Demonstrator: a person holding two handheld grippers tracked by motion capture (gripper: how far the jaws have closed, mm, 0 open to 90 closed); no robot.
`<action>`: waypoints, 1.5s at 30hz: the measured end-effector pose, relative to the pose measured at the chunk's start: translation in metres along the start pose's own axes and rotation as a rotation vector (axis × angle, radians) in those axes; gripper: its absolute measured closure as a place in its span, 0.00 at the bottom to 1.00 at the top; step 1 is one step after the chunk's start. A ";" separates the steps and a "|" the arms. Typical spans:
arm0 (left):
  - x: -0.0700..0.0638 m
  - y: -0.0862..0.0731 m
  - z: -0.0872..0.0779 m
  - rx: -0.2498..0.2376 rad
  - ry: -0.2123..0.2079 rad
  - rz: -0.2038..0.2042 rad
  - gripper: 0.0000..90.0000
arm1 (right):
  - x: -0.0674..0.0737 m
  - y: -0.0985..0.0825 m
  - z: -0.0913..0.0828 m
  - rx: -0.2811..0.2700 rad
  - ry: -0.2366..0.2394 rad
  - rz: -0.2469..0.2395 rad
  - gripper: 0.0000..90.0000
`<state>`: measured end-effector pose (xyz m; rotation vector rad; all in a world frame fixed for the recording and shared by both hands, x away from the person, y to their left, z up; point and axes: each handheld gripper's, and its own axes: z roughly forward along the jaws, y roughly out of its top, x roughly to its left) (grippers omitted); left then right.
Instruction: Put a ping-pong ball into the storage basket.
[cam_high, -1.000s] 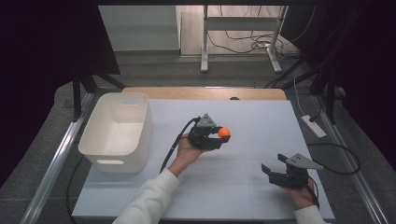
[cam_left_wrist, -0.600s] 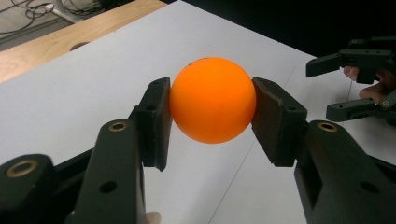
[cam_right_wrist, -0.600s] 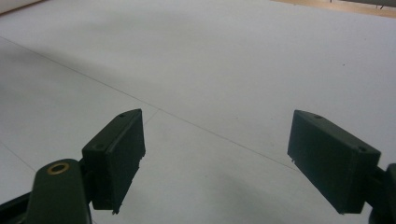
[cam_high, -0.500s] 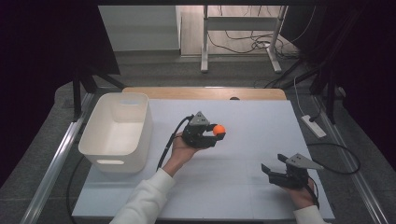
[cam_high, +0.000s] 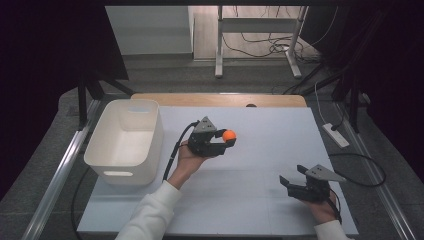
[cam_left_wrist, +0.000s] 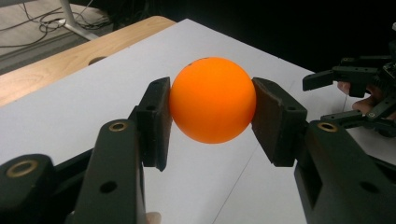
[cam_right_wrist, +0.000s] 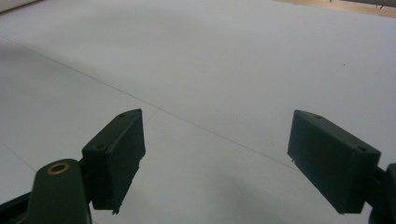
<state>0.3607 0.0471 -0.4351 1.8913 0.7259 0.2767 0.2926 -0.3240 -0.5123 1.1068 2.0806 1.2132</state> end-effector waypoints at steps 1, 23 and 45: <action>0.000 0.000 -0.001 -0.004 0.002 0.000 0.56 | 0.000 0.000 0.000 0.000 -0.001 0.000 0.21; 0.007 0.003 -0.022 -0.036 0.031 -0.007 0.56 | 0.000 0.000 0.000 0.003 -0.002 -0.005 0.21; 0.014 0.006 -0.036 -0.064 0.060 -0.009 0.56 | 0.001 0.000 0.001 0.006 -0.003 -0.007 0.21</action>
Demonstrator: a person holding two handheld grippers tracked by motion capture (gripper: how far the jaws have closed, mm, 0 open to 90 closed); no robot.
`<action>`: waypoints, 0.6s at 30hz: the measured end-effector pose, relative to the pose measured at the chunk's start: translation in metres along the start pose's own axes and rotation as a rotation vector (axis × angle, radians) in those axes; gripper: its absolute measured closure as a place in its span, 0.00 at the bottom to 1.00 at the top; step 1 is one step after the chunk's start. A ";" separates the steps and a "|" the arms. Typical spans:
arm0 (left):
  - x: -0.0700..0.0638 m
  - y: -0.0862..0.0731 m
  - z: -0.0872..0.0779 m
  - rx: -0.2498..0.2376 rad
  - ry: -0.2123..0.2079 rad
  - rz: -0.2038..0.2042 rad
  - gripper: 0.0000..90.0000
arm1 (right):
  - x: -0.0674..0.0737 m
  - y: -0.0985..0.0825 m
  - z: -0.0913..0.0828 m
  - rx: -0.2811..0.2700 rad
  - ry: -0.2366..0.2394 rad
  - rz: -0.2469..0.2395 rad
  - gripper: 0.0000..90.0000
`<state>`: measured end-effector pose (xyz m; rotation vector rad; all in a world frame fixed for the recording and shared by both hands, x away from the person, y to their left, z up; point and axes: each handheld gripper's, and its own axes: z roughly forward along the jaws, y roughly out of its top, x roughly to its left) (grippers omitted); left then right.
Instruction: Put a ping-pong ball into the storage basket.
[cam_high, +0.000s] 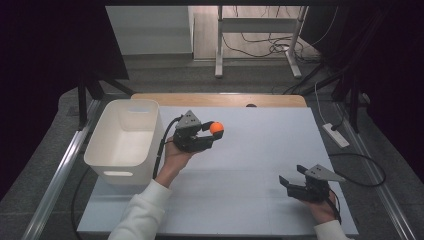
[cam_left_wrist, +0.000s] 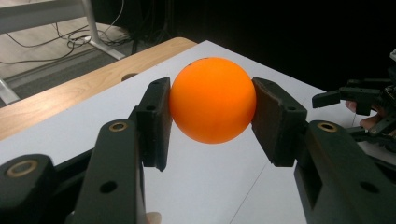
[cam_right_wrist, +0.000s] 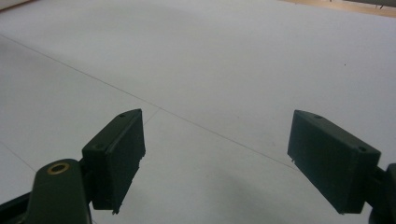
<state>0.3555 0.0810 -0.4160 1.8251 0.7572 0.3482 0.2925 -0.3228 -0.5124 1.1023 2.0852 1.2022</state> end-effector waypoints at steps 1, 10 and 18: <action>0.000 0.000 0.000 0.000 0.000 0.000 0.56 | 0.000 0.000 0.000 0.000 0.000 0.000 0.21; 0.003 0.001 -0.007 -0.015 0.015 -0.006 0.56 | 0.000 0.000 0.000 -0.001 0.003 0.003 0.21; 0.006 0.003 -0.014 -0.027 0.034 -0.008 0.56 | 0.000 0.000 0.000 -0.001 -0.001 0.002 0.21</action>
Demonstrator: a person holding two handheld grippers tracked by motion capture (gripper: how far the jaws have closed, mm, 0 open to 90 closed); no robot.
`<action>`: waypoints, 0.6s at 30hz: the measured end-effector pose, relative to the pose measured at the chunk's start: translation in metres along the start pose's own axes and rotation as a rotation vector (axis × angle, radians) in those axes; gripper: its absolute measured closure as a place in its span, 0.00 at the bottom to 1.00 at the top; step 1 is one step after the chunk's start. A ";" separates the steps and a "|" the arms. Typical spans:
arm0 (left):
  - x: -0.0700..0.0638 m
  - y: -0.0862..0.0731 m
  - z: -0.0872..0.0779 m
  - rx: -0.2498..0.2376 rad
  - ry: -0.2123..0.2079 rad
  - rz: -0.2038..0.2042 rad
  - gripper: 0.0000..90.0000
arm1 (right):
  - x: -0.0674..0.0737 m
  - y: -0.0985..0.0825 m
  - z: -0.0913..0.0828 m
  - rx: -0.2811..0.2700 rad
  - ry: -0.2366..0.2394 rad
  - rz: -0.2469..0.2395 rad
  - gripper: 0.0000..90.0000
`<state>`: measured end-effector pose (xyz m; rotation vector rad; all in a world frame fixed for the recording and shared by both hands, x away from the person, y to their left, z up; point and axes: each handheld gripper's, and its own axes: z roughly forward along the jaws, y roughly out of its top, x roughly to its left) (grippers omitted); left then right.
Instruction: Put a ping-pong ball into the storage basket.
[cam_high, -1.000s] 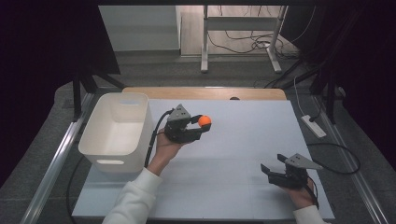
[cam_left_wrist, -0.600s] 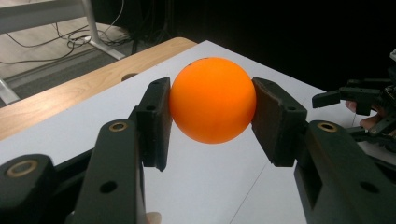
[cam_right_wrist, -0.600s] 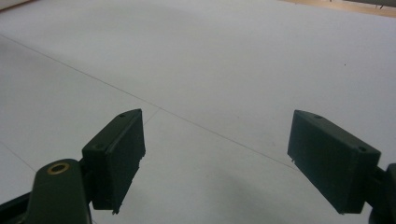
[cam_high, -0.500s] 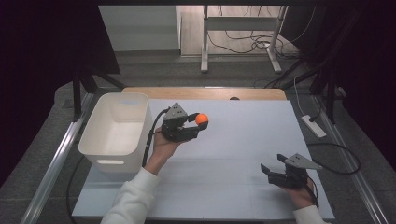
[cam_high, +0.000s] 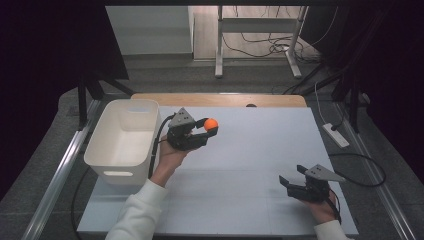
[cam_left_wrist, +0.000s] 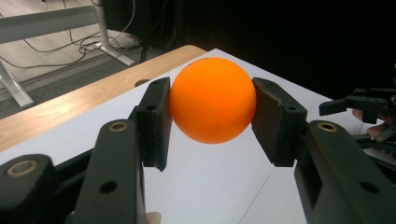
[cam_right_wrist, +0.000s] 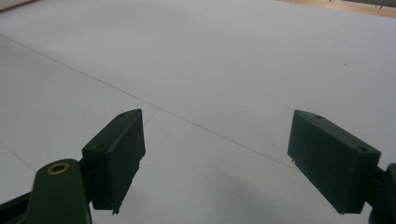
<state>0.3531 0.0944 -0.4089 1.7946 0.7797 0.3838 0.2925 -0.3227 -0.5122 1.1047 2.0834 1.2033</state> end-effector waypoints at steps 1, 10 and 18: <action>0.001 0.000 -0.001 -0.002 0.003 -0.001 0.56 | 0.000 0.000 0.000 0.000 0.000 0.000 0.21; 0.005 0.002 -0.012 -0.020 0.028 -0.007 0.56 | 0.000 0.000 0.000 0.001 0.000 0.001 0.21; 0.008 0.003 -0.016 -0.024 0.037 -0.016 0.56 | 0.000 0.000 0.001 0.000 0.003 0.002 0.21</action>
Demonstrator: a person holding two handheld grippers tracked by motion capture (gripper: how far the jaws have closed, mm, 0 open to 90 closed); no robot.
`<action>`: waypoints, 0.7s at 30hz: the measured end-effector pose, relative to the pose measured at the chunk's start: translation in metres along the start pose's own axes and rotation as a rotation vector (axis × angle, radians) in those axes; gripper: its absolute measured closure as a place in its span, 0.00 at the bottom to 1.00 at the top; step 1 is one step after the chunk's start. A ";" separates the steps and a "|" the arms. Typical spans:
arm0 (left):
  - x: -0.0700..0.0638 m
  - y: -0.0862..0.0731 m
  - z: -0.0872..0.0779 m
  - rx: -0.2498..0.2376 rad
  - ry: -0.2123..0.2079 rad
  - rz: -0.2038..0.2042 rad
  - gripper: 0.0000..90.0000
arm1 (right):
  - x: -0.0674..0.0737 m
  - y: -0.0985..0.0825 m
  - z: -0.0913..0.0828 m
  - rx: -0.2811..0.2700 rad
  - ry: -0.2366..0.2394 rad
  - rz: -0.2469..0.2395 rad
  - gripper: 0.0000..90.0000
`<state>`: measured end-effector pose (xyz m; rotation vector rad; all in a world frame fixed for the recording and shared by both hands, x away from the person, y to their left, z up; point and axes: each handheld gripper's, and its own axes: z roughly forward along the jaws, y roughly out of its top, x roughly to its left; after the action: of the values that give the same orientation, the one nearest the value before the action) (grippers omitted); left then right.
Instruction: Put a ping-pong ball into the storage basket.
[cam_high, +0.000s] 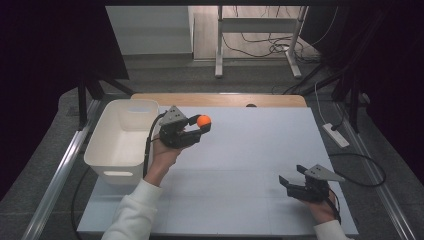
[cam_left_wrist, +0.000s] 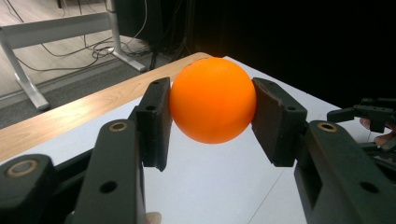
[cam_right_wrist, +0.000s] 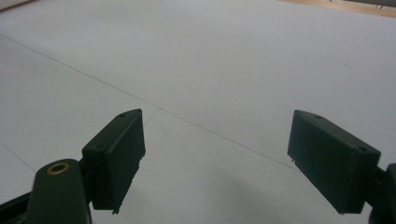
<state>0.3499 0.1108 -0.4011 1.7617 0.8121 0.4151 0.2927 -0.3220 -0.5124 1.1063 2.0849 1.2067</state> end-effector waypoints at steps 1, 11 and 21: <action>0.000 0.000 0.000 -0.001 0.001 -0.001 0.56 | 0.000 0.000 0.000 0.000 0.000 0.000 0.21; 0.003 0.002 -0.006 -0.008 0.013 -0.001 0.56 | 0.000 0.000 0.000 0.001 -0.003 -0.001 0.21; 0.006 0.003 -0.013 -0.017 0.026 -0.007 0.56 | 0.000 0.000 0.000 0.000 -0.002 0.001 0.21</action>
<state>0.3470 0.1232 -0.3942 1.7408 0.8300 0.4399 0.2928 -0.3218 -0.5122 1.1089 2.0831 1.2051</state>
